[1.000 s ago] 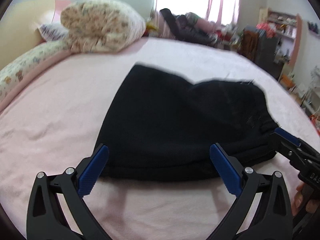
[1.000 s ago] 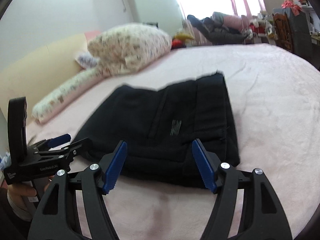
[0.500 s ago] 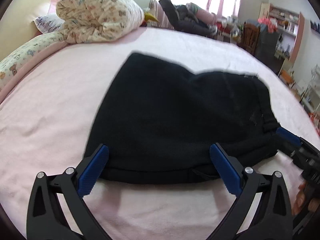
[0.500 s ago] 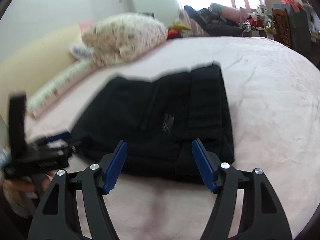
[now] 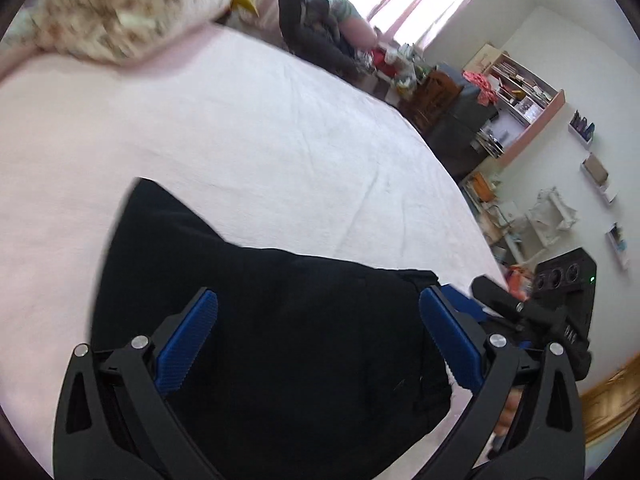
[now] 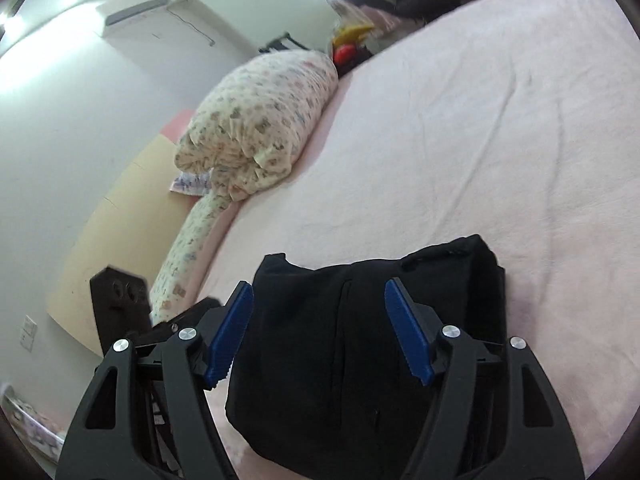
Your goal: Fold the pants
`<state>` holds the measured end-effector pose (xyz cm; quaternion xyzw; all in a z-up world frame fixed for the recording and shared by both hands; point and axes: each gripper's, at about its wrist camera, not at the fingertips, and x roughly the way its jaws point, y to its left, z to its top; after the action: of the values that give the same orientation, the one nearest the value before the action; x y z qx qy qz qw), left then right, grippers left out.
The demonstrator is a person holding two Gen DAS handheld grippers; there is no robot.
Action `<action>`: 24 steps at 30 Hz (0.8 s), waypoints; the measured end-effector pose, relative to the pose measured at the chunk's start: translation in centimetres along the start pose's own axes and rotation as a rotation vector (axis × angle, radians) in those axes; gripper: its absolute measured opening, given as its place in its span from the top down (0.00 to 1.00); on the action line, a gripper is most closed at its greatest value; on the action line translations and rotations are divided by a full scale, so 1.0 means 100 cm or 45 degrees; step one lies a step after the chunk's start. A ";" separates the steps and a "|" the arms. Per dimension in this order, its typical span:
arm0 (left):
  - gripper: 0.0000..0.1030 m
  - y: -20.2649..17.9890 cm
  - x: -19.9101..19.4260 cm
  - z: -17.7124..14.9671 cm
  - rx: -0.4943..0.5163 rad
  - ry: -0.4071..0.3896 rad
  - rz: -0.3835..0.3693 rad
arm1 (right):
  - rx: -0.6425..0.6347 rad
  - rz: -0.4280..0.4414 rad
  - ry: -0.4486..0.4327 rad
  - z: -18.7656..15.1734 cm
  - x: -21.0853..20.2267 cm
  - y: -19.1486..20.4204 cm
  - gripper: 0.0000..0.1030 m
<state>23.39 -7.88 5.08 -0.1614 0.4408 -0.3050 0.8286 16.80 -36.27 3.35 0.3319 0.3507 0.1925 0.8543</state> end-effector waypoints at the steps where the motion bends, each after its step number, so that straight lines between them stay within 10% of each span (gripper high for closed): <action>1: 0.02 0.005 0.008 0.005 -0.024 0.015 0.006 | 0.016 0.006 0.020 0.001 0.005 -0.002 0.32; 4: 0.02 0.029 0.029 0.015 -0.127 0.033 0.096 | 0.070 -0.117 0.089 0.000 0.026 -0.016 0.40; 8: 0.03 0.056 0.035 0.014 -0.235 -0.023 0.105 | 0.229 -0.170 0.071 -0.015 0.034 -0.061 0.95; 13: 0.03 0.058 0.034 0.017 -0.212 -0.039 0.090 | 0.320 -0.035 0.059 -0.022 0.023 -0.084 1.00; 15: 0.02 0.044 0.027 0.014 -0.126 -0.036 0.116 | 0.171 -0.113 0.038 -0.018 0.013 -0.059 0.77; 16: 0.02 0.039 0.023 0.012 -0.090 -0.033 0.103 | 0.085 -0.135 0.004 -0.018 0.005 -0.042 0.31; 17: 0.02 0.033 0.015 0.009 -0.047 -0.024 0.089 | 0.019 -0.169 -0.034 -0.017 -0.004 -0.031 0.08; 24: 0.02 0.006 -0.045 -0.053 0.134 -0.107 0.123 | -0.301 -0.162 -0.033 -0.058 -0.048 0.018 0.21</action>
<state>17.28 -4.55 4.62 -0.1087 0.3962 -0.2806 0.8674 9.14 -35.19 3.81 0.2086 0.3348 0.1736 0.9024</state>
